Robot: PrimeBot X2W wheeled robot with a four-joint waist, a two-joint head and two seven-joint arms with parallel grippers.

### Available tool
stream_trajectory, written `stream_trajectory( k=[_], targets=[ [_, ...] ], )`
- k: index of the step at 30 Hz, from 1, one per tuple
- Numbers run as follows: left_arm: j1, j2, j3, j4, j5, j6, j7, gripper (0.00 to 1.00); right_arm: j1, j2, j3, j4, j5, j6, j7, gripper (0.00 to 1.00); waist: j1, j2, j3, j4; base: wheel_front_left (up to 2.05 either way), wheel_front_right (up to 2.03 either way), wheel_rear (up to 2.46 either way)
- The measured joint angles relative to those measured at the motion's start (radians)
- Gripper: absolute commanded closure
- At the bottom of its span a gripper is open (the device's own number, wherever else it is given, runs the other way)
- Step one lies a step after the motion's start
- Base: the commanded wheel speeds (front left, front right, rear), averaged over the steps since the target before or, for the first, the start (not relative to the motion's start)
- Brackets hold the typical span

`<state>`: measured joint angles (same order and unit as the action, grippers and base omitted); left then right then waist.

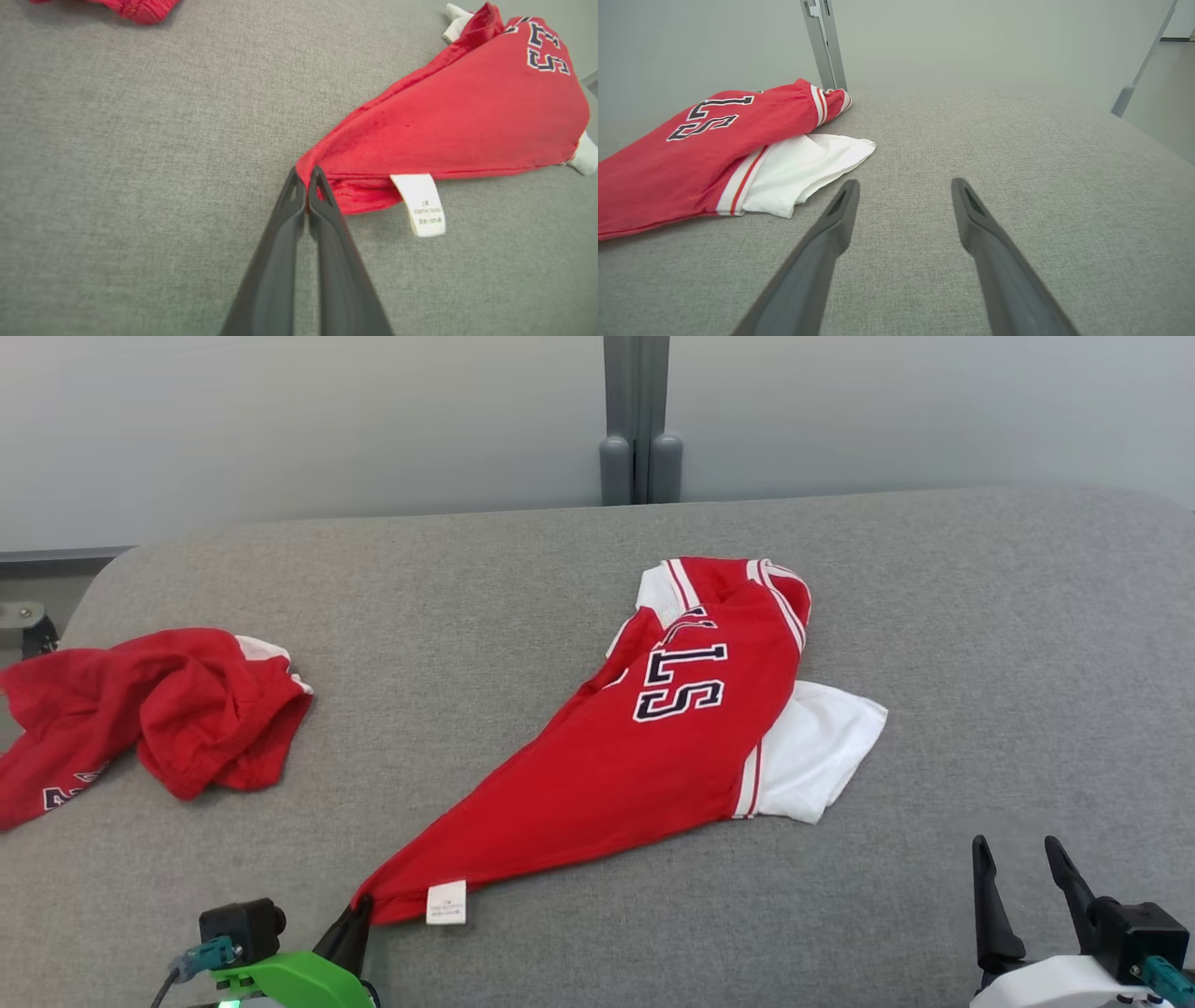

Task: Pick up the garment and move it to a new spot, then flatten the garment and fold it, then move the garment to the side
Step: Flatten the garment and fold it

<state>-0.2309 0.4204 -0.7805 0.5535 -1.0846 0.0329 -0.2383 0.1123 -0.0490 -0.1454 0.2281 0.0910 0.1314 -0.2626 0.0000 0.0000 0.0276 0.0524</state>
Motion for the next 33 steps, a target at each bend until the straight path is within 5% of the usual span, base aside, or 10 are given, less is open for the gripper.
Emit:
stream_trajectory(
  k=[1, 2, 3, 4, 10, 16, 21, 27, 33],
  targets=[
    [-0.004, -0.009, 0.006, 0.029, -0.002, -0.018, -0.002, 1.0, 0.0, 0.0, 0.001, 0.001, 0.0, 0.0, 0.0, 0.0, 0.0, 0.0, -0.001, 0.008, 0.0, 0.0, 0.0],
    [-0.007, -0.018, 0.014, 0.051, -0.007, -0.041, -0.009, 0.79, 0.0, 0.0, 0.001, 0.0, 0.0, 0.0, 0.0, 0.0, 0.0, 0.0, -0.001, 0.015, 0.0, 0.0, 0.0],
    [-0.008, -0.026, 0.02, 0.067, -0.016, -0.06, -0.01, 0.24, 0.0, 0.0, 0.001, 0.0, 0.0, 0.0, 0.0, 0.0, 0.0, 0.0, -0.001, 0.018, 0.0, 0.0, 0.0],
    [-0.008, -0.035, 0.026, 0.081, -0.027, -0.08, -0.011, 0.0, 0.0, 0.0, 0.003, 0.001, 0.0, 0.0, 0.0, 0.0, 0.0, 0.0, -0.001, 0.021, 0.0, 0.0, 0.0],
    [-0.002, -0.018, 0.041, 0.112, -0.058, -0.126, -0.01, 0.0, 0.001, 0.0, 0.004, 0.002, 0.003, 0.0, 0.0, 0.0, 0.0, 0.0, 0.0, 0.003, 0.0, 0.0, 0.0],
    [0.006, 0.059, 0.123, 0.054, -0.019, 0.048, -0.02, 0.0, 0.008, 0.0, -0.002, 0.0, 0.012, 0.0, 0.0, 0.0, 0.0, 0.0, 0.007, -0.02, 0.0, 0.0, 0.0],
    [-0.012, 0.044, 0.205, -0.194, 0.104, 0.096, -0.024, 0.0, -0.002, 0.0, 0.001, -0.01, 0.012, 0.0, 0.0, 0.0, 0.0, 0.0, 0.022, -0.04, 0.0, 0.0, 0.0],
    [-0.052, -0.045, 0.148, -0.404, 0.269, 0.101, -0.026, 0.0, -0.037, 0.0, 0.011, -0.025, 0.012, 0.0, 0.0, 0.0, 0.0, 0.0, 0.048, -0.085, 0.0, 0.0, 0.0],
    [-0.212, -0.189, -0.02, -0.361, 0.362, 0.036, 0.04, 0.0, -0.08, -0.001, 0.019, -0.034, 0.032, 0.0, 0.0, 0.0, 0.0, 0.0, 0.106, -0.127, 0.0, 0.0, 0.0]
  ],
)
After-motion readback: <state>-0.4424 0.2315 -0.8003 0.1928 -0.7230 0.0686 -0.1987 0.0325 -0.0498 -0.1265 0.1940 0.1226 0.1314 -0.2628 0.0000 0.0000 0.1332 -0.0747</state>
